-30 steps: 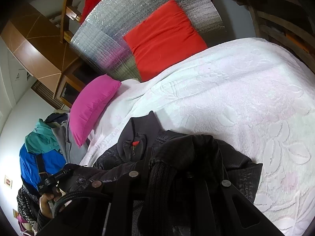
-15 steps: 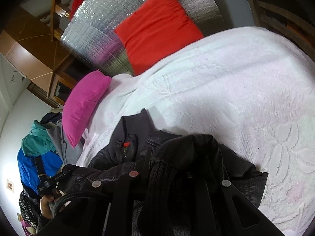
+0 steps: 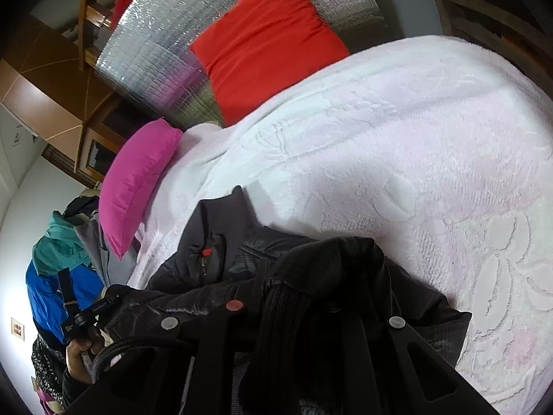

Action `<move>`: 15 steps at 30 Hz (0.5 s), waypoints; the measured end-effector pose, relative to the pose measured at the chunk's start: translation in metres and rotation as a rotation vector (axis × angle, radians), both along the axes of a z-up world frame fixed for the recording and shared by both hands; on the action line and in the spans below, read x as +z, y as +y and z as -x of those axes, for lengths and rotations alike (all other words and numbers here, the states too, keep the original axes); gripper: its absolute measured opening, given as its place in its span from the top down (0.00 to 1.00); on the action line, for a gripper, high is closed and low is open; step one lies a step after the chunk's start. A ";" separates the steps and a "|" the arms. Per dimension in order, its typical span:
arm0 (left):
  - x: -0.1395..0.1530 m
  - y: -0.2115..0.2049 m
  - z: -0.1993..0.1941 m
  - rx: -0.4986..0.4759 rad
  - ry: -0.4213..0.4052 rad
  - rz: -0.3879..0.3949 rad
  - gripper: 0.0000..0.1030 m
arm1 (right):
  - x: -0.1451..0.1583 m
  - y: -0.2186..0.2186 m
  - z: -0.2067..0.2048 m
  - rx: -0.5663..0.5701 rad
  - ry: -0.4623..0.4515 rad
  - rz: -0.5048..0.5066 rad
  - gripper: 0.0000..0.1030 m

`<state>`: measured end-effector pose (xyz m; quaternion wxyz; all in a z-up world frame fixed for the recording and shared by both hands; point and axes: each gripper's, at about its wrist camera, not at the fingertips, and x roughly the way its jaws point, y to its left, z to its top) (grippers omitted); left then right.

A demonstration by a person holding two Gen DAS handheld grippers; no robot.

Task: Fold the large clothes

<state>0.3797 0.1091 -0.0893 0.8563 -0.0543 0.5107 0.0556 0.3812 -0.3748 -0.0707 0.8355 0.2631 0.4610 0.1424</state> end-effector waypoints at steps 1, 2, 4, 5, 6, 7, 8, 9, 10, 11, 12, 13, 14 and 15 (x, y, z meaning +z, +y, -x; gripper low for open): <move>-0.001 0.000 -0.001 0.000 0.001 -0.001 0.83 | -0.001 0.000 -0.001 0.001 0.002 0.001 0.86; -0.002 0.001 -0.001 -0.001 0.002 -0.002 0.83 | -0.002 0.000 -0.002 0.002 0.003 0.001 0.86; -0.004 0.001 -0.003 -0.002 0.005 -0.005 0.83 | -0.004 0.000 -0.004 0.002 0.007 0.001 0.86; -0.006 0.002 -0.004 -0.002 0.006 -0.005 0.83 | -0.005 0.000 -0.005 0.002 0.010 0.001 0.86; -0.008 0.002 -0.005 -0.002 0.010 -0.006 0.83 | -0.007 0.000 -0.006 0.002 0.013 0.001 0.86; -0.010 0.003 -0.006 -0.002 0.013 -0.007 0.83 | -0.008 0.000 -0.007 0.002 0.016 -0.001 0.86; -0.011 0.003 -0.008 -0.002 0.015 -0.007 0.83 | -0.011 -0.001 -0.008 -0.001 0.022 -0.007 0.86; -0.012 0.003 -0.008 -0.002 0.017 -0.006 0.83 | -0.013 -0.002 -0.009 -0.005 0.030 -0.016 0.86; -0.014 0.004 -0.009 -0.001 0.020 -0.006 0.83 | -0.015 -0.003 -0.010 -0.006 0.036 -0.021 0.86; -0.015 0.003 -0.010 -0.003 0.022 -0.012 0.83 | -0.016 -0.004 -0.011 -0.008 0.039 -0.026 0.86; -0.016 0.003 -0.010 -0.005 0.022 -0.016 0.83 | -0.017 -0.004 -0.012 -0.009 0.043 -0.030 0.86; -0.016 0.002 -0.011 -0.007 0.023 -0.022 0.83 | -0.017 -0.004 -0.012 -0.011 0.044 -0.033 0.86; -0.017 0.002 -0.011 -0.006 0.024 -0.022 0.83 | -0.017 -0.005 -0.012 -0.011 0.048 -0.036 0.86; -0.017 0.002 -0.012 -0.005 0.026 -0.021 0.83 | -0.018 -0.005 -0.012 -0.013 0.052 -0.041 0.86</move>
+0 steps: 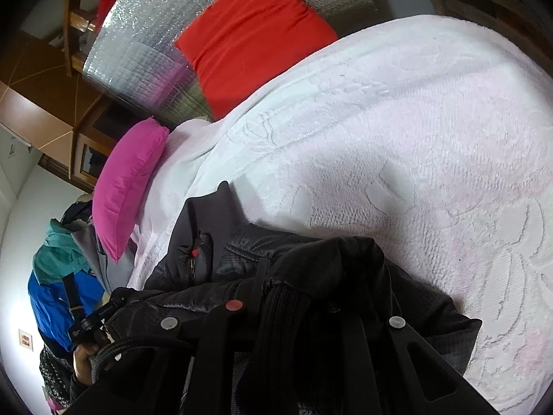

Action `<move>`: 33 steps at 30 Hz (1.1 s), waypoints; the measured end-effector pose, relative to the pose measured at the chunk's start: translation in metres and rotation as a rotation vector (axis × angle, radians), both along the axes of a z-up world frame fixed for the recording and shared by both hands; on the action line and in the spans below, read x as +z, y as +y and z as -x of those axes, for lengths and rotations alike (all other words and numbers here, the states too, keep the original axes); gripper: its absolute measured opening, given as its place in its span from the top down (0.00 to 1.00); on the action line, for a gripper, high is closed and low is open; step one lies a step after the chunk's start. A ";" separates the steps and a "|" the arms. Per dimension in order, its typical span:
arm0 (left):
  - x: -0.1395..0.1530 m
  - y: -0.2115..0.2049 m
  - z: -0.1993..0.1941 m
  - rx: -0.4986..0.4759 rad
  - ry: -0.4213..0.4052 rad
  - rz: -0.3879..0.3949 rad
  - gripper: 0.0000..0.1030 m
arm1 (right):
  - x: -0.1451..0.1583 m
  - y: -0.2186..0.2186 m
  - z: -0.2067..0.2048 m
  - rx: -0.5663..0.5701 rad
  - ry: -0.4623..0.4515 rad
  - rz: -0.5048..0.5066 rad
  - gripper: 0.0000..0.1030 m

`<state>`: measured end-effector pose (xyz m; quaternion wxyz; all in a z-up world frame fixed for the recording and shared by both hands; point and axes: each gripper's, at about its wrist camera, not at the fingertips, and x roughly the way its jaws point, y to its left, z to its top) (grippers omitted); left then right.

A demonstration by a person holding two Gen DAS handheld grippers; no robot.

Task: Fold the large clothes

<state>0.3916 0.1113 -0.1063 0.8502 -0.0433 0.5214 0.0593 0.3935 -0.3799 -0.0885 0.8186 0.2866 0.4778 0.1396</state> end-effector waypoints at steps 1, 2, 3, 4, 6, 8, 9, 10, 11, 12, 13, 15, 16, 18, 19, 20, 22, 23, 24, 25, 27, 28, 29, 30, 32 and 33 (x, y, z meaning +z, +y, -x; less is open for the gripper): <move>-0.001 0.000 -0.001 0.002 0.003 0.003 0.83 | -0.001 0.000 0.000 -0.001 0.004 -0.004 0.86; -0.001 0.000 -0.002 0.003 0.006 0.002 0.83 | -0.002 -0.001 -0.001 -0.002 0.010 -0.009 0.85; -0.002 0.000 -0.002 0.001 0.007 -0.001 0.83 | -0.003 -0.001 -0.001 -0.002 0.016 -0.011 0.85; -0.002 -0.001 -0.002 0.000 0.008 -0.005 0.83 | -0.004 -0.002 -0.002 -0.006 0.025 -0.019 0.85; -0.002 -0.002 -0.003 0.000 0.009 -0.009 0.83 | -0.005 -0.003 -0.004 -0.007 0.034 -0.026 0.85; -0.001 0.000 -0.004 0.004 0.014 0.002 0.83 | -0.004 -0.003 -0.005 0.000 0.040 -0.023 0.85; 0.000 0.002 -0.004 0.006 0.016 0.012 0.83 | -0.003 -0.003 -0.005 0.003 0.042 -0.025 0.85; 0.001 0.002 -0.004 0.006 0.017 0.018 0.83 | 0.001 -0.004 -0.006 0.005 0.046 -0.030 0.85; 0.003 0.004 -0.003 0.007 0.015 0.026 0.83 | 0.004 -0.004 -0.006 0.010 0.041 -0.029 0.85; 0.004 0.005 -0.003 0.007 0.010 0.031 0.83 | 0.010 -0.003 -0.006 0.019 0.030 -0.023 0.85; 0.005 0.006 -0.003 0.009 0.005 0.037 0.83 | 0.013 -0.003 -0.005 0.024 0.021 -0.023 0.85; 0.003 0.006 -0.004 0.019 0.004 0.042 0.83 | 0.016 -0.002 -0.007 0.025 0.013 -0.030 0.85; 0.002 0.005 -0.004 0.024 0.006 0.038 0.83 | 0.013 -0.002 -0.009 0.018 0.019 -0.034 0.85; 0.001 0.003 -0.004 0.027 0.002 0.023 0.83 | 0.008 -0.001 -0.010 0.012 0.027 -0.034 0.85; 0.001 0.003 -0.004 0.027 0.000 0.022 0.83 | 0.006 -0.002 -0.011 0.006 0.029 -0.039 0.85; 0.004 0.004 -0.004 0.030 -0.003 0.025 0.83 | 0.007 -0.003 -0.010 0.005 0.025 -0.048 0.85; 0.010 0.006 -0.003 0.028 -0.019 0.034 0.83 | 0.014 -0.004 -0.010 0.009 0.002 -0.064 0.85; 0.014 0.006 -0.005 0.026 -0.028 0.036 0.83 | 0.018 -0.004 -0.011 0.011 -0.009 -0.067 0.85; 0.015 0.006 -0.006 0.030 -0.031 0.039 0.83 | 0.020 -0.004 -0.012 0.011 -0.014 -0.066 0.85; 0.014 0.006 -0.009 0.032 -0.029 0.037 0.83 | 0.018 -0.004 -0.015 0.005 -0.010 -0.066 0.85; 0.005 0.003 -0.014 0.037 -0.012 0.023 0.83 | 0.006 -0.004 -0.021 -0.009 0.025 -0.070 0.85; 0.001 0.002 -0.015 0.038 -0.010 0.020 0.82 | -0.001 -0.005 -0.024 -0.016 0.048 -0.078 0.85; -0.004 0.001 -0.017 0.034 -0.003 0.017 0.82 | -0.010 -0.006 -0.025 -0.027 0.070 -0.094 0.84; -0.006 0.001 -0.017 0.036 0.002 0.018 0.82 | -0.015 -0.009 -0.025 -0.034 0.076 -0.114 0.83; -0.007 0.005 -0.018 0.056 -0.003 0.051 0.79 | -0.019 -0.011 -0.023 -0.036 0.070 -0.147 0.81; -0.006 0.008 -0.017 0.060 -0.004 0.067 0.79 | -0.018 -0.012 -0.022 -0.035 0.074 -0.152 0.80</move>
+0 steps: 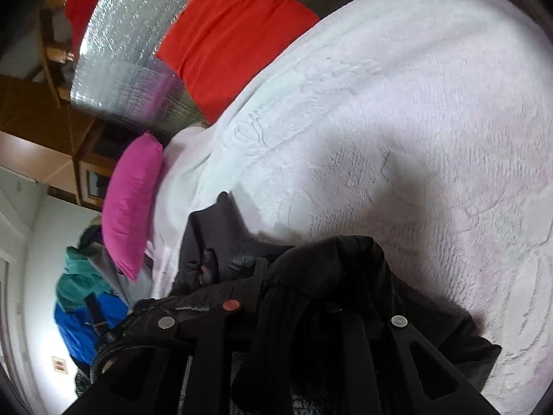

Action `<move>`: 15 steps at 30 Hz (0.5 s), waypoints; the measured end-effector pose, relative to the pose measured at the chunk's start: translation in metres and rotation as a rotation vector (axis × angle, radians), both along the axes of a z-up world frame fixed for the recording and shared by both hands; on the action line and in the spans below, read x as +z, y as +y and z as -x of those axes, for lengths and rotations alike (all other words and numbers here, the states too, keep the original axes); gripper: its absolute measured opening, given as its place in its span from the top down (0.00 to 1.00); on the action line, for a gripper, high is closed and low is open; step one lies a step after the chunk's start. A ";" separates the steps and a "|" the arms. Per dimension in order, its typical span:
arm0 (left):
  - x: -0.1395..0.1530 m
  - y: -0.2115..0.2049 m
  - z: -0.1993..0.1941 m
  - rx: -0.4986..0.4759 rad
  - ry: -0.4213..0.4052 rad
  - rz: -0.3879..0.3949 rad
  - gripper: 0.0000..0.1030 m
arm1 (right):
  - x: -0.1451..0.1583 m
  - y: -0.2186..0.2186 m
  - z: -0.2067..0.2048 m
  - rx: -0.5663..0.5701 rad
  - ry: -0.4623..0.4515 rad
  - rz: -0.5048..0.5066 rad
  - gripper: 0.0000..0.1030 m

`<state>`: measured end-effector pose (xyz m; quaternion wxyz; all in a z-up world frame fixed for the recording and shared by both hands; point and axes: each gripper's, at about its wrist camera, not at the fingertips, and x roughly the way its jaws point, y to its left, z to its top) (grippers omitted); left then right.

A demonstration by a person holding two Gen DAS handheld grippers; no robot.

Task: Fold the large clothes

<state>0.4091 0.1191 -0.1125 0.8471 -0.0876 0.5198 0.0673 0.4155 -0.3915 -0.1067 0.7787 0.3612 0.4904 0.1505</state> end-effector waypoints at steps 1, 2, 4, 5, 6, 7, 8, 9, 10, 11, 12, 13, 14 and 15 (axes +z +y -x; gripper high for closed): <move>0.001 0.004 0.000 0.009 0.000 0.032 0.78 | 0.001 0.001 0.001 0.002 0.002 -0.006 0.77; 0.002 0.009 0.000 0.020 -0.003 0.070 0.77 | 0.004 0.000 0.002 0.003 -0.002 -0.013 0.74; 0.006 0.016 0.002 0.037 -0.017 0.135 0.76 | 0.010 -0.003 0.004 0.004 -0.016 -0.035 0.63; 0.009 0.020 0.003 0.040 -0.026 0.169 0.75 | 0.014 -0.005 0.006 -0.003 -0.028 -0.057 0.42; 0.012 0.022 0.005 0.041 -0.037 0.195 0.75 | 0.018 -0.009 0.008 -0.021 -0.044 -0.081 0.34; 0.014 0.023 0.006 0.043 -0.045 0.214 0.74 | 0.021 -0.012 0.009 -0.039 -0.055 -0.099 0.30; 0.016 0.025 0.007 0.049 -0.056 0.236 0.73 | 0.023 -0.017 0.011 -0.060 -0.064 -0.126 0.30; 0.017 0.027 0.007 0.055 -0.063 0.259 0.72 | 0.024 -0.021 0.011 -0.073 -0.067 -0.151 0.30; 0.018 0.031 0.007 0.072 -0.074 0.304 0.71 | 0.025 -0.024 0.012 -0.086 -0.067 -0.171 0.30; 0.019 0.033 0.007 0.083 -0.077 0.324 0.70 | 0.027 -0.025 0.013 -0.088 -0.069 -0.165 0.30; 0.019 0.034 0.006 0.090 -0.076 0.337 0.70 | 0.029 -0.025 0.014 -0.085 -0.074 -0.145 0.30; 0.019 0.036 0.005 0.096 -0.078 0.358 0.69 | 0.031 -0.026 0.015 -0.086 -0.082 -0.136 0.30; 0.019 0.037 0.005 0.102 -0.086 0.377 0.69 | 0.032 -0.027 0.015 -0.092 -0.089 -0.137 0.30; 0.019 0.039 0.005 0.107 -0.091 0.397 0.69 | 0.034 -0.031 0.016 -0.102 -0.101 -0.143 0.30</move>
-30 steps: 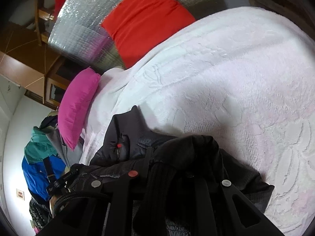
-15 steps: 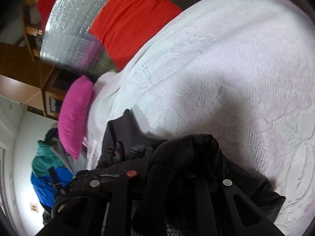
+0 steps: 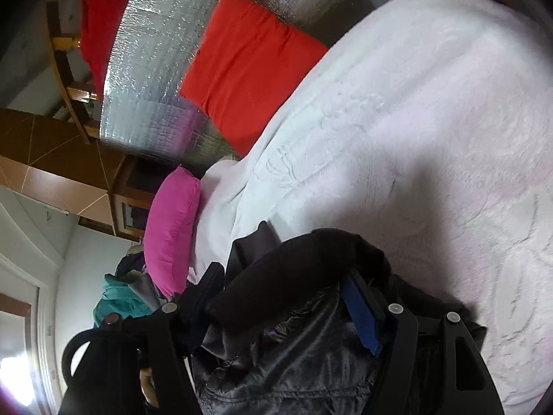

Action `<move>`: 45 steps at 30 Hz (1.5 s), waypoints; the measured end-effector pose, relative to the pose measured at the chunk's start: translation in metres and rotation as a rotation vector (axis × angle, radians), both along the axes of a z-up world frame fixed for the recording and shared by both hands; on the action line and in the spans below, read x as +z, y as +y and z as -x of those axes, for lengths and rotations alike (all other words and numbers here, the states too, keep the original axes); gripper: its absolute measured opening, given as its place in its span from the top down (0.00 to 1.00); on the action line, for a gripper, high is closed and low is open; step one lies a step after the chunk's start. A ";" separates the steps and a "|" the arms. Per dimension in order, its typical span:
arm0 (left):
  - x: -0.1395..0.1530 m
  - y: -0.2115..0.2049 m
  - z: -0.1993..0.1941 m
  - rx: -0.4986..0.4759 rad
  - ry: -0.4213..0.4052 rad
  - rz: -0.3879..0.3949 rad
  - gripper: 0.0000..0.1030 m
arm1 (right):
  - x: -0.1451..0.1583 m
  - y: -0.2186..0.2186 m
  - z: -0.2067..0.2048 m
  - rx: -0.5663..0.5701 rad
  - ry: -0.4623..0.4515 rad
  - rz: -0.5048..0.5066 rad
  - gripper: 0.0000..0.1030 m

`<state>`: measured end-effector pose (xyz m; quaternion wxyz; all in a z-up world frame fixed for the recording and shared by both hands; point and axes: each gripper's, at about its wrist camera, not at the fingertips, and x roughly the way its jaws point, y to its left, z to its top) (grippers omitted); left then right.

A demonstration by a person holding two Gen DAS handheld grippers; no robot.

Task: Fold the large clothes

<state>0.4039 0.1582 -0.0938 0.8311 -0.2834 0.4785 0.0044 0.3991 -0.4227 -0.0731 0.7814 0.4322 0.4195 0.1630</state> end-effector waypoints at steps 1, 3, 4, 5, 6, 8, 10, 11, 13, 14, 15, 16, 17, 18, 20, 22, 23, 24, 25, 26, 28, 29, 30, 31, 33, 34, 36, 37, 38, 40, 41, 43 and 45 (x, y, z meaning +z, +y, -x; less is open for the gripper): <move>0.000 0.003 0.000 0.008 -0.003 0.035 0.66 | 0.002 -0.004 0.001 -0.013 -0.013 -0.009 0.30; -0.001 0.011 0.000 0.031 -0.004 0.113 0.61 | 0.006 -0.013 0.003 -0.036 -0.036 -0.024 0.30; -0.003 0.017 -0.001 0.058 0.001 0.186 0.57 | 0.008 -0.014 0.003 -0.041 -0.041 -0.016 0.29; -0.006 0.022 -0.002 0.084 0.009 0.245 0.55 | 0.010 -0.015 0.003 -0.037 -0.047 0.001 0.29; -0.007 0.025 -0.002 0.101 0.015 0.275 0.53 | 0.011 -0.015 0.004 -0.028 -0.054 0.017 0.29; -0.009 0.026 -0.004 0.108 0.022 0.289 0.52 | 0.010 -0.013 0.006 -0.010 -0.050 0.053 0.29; -0.008 0.022 -0.004 0.088 0.013 0.250 0.52 | 0.006 -0.009 0.006 0.012 -0.039 0.095 0.29; -0.007 0.021 -0.004 0.076 0.009 0.233 0.52 | 0.003 -0.007 0.006 0.024 -0.035 0.124 0.29; -0.007 0.019 -0.004 0.050 0.008 0.207 0.52 | -0.001 -0.005 0.007 0.039 -0.028 0.171 0.29; -0.006 0.018 -0.006 0.033 0.011 0.197 0.52 | -0.003 -0.004 0.007 0.046 -0.023 0.189 0.29; -0.007 0.019 -0.007 0.023 0.015 0.200 0.49 | -0.005 -0.004 0.007 0.053 -0.018 0.199 0.29; -0.007 0.021 -0.010 0.014 0.018 0.245 0.40 | -0.008 -0.003 0.007 0.061 -0.014 0.207 0.29; -0.009 0.025 -0.011 0.022 0.019 0.320 0.35 | -0.009 -0.003 0.007 0.063 -0.012 0.209 0.29; -0.016 0.035 -0.012 0.078 0.031 0.490 0.29 | -0.012 -0.003 0.007 0.064 -0.011 0.210 0.29; -0.034 0.055 -0.008 0.249 0.088 0.730 0.27 | -0.014 -0.003 0.009 0.062 -0.006 0.208 0.29; -0.039 0.065 -0.004 0.348 0.106 0.810 0.27 | -0.017 -0.004 0.011 0.059 -0.002 0.206 0.29; -0.031 0.064 -0.008 0.301 0.087 0.752 0.27 | -0.016 -0.004 0.012 0.058 -0.003 0.207 0.29; -0.022 0.061 -0.011 0.240 0.065 0.692 0.27 | -0.016 -0.004 0.013 0.060 -0.005 0.208 0.29; -0.015 0.057 -0.011 0.194 0.045 0.652 0.27 | -0.015 -0.004 0.013 0.061 -0.010 0.211 0.29; -0.008 0.051 -0.010 0.138 0.041 0.594 0.27 | -0.014 -0.005 0.013 0.061 -0.014 0.214 0.29; -0.002 0.041 -0.012 0.027 0.050 0.508 0.26 | -0.013 -0.006 0.012 0.056 -0.017 0.214 0.29; 0.001 0.035 -0.013 -0.037 0.050 0.463 0.26 | -0.013 -0.006 0.012 0.053 -0.015 0.214 0.29; 0.003 0.032 -0.013 -0.079 0.059 0.417 0.26 | -0.013 -0.005 0.011 0.051 -0.014 0.214 0.29; 0.007 0.029 -0.012 -0.113 0.043 0.348 0.26 | -0.013 -0.005 0.010 0.056 -0.016 0.216 0.29; 0.017 0.027 -0.011 -0.137 -0.016 0.181 0.26 | -0.013 0.000 0.007 0.077 -0.015 0.245 0.29; 0.020 0.024 -0.012 -0.133 -0.031 0.023 0.26 | -0.013 0.002 0.005 0.089 -0.016 0.268 0.29; 0.014 0.014 -0.019 -0.174 -0.032 -0.109 0.26 | -0.012 0.007 -0.001 0.115 -0.018 0.293 0.29; 0.006 0.007 -0.023 -0.206 -0.013 -0.176 0.27 | -0.012 0.010 -0.006 0.128 -0.021 0.315 0.29; 0.002 0.003 -0.025 -0.224 -0.004 -0.206 0.27 | -0.013 0.013 -0.009 0.138 -0.021 0.335 0.29; -0.008 -0.012 -0.028 -0.283 -0.015 -0.294 0.27 | -0.016 0.020 -0.022 0.164 -0.010 0.396 0.29; -0.011 -0.021 -0.031 -0.301 -0.037 -0.347 0.27 | -0.018 0.023 -0.026 0.170 -0.003 0.418 0.29; -0.017 -0.026 -0.033 -0.328 -0.031 -0.370 0.29 | -0.022 0.030 -0.038 0.202 0.004 0.448 0.29; -0.014 -0.030 -0.035 -0.334 -0.037 -0.371 0.35 | -0.025 0.036 -0.045 0.223 0.010 0.494 0.30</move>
